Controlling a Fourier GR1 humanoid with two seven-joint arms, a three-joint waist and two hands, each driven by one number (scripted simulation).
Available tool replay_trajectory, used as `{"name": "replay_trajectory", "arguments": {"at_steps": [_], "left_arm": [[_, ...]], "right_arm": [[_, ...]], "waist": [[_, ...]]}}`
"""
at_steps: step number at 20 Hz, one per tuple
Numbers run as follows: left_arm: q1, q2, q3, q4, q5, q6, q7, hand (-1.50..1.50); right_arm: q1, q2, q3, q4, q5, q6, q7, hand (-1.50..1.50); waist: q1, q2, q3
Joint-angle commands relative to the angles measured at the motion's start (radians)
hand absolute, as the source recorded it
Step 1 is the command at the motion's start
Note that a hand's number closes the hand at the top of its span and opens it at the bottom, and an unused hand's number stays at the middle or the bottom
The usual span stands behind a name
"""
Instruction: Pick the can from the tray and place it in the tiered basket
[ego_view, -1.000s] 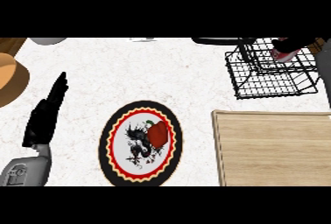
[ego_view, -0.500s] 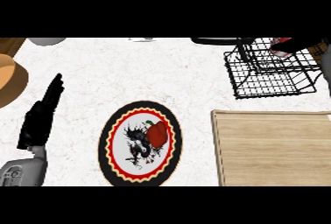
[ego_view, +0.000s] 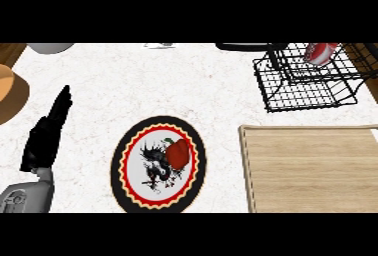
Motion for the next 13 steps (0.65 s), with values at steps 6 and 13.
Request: {"name": "replay_trajectory", "arguments": {"at_steps": [6, 13], "left_arm": [[0.045, -0.002, -0.009, -0.066, 0.004, -0.017, 0.029, 0.00], [0.045, 0.001, -0.007, -0.069, -0.010, -0.010, 0.027, 0.00]], "right_arm": [[0.180, -0.210, -0.189, -0.045, -0.208, 0.259, 0.017, -1.50], [0.393, -0.323, -0.354, 0.056, -0.334, 0.349, -0.228, -1.50]], "waist": [[-0.003, -0.002, 0.001], [0.001, 0.002, 0.002]]}}
